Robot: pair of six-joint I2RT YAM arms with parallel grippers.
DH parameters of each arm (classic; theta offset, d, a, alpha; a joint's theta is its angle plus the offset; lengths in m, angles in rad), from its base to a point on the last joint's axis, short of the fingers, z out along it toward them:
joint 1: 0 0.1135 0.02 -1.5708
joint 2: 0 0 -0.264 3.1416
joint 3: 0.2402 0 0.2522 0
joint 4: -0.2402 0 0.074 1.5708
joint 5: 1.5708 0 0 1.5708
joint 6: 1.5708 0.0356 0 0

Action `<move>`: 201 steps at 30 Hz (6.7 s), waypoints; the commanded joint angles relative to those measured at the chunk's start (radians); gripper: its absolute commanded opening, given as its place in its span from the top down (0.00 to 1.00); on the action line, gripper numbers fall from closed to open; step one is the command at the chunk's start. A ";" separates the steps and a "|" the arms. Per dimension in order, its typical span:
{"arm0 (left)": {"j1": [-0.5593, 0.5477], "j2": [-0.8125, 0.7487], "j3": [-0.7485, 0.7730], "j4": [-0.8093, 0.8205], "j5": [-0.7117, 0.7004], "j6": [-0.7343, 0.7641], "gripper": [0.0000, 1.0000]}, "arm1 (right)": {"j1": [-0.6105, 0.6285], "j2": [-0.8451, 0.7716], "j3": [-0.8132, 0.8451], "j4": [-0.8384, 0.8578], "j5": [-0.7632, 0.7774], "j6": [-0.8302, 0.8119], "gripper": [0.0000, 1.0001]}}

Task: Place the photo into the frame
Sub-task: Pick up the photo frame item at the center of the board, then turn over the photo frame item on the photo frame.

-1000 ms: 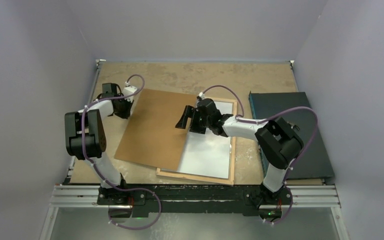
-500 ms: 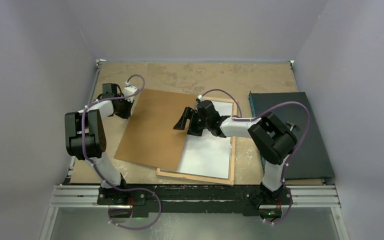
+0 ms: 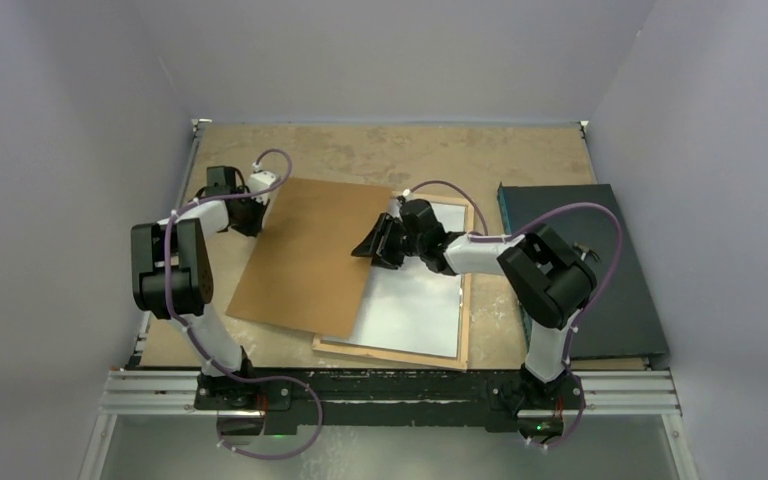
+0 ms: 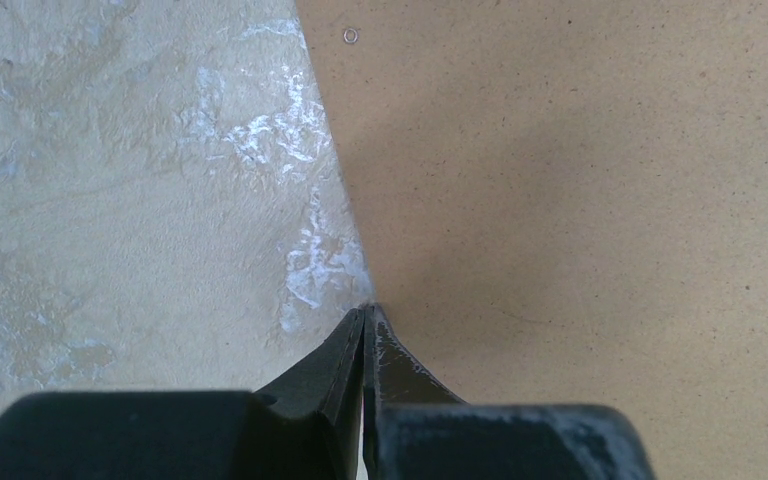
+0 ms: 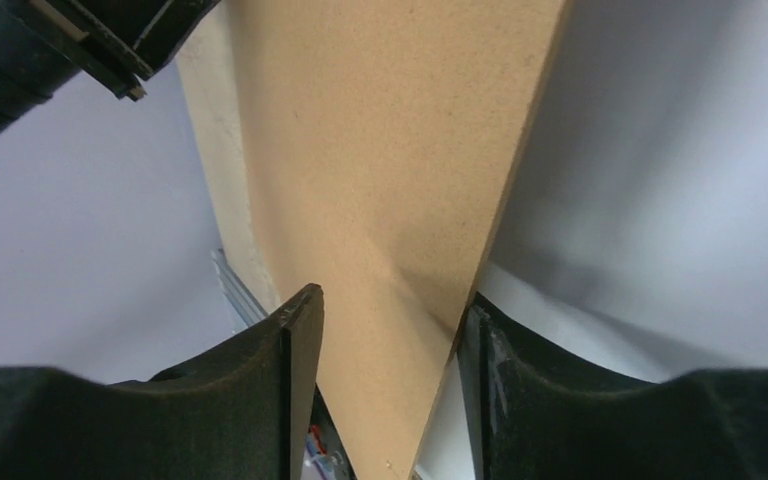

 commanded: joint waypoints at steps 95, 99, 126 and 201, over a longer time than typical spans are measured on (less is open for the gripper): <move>-0.045 -1.250 -0.245 -0.193 0.513 1.093 1.00 | -0.093 -0.295 0.269 -0.064 -0.279 0.180 0.49; -0.045 -1.272 -0.272 -0.128 0.511 1.061 1.00 | -0.093 -0.316 0.203 -0.105 -0.295 0.090 0.32; -0.045 -1.194 -0.055 -0.516 0.590 1.310 1.00 | -0.044 -0.885 -0.044 -0.144 -0.141 -1.395 0.01; 0.024 -0.680 0.276 0.005 -0.007 -0.252 0.06 | 0.130 -0.496 0.690 -0.509 0.646 -0.763 1.00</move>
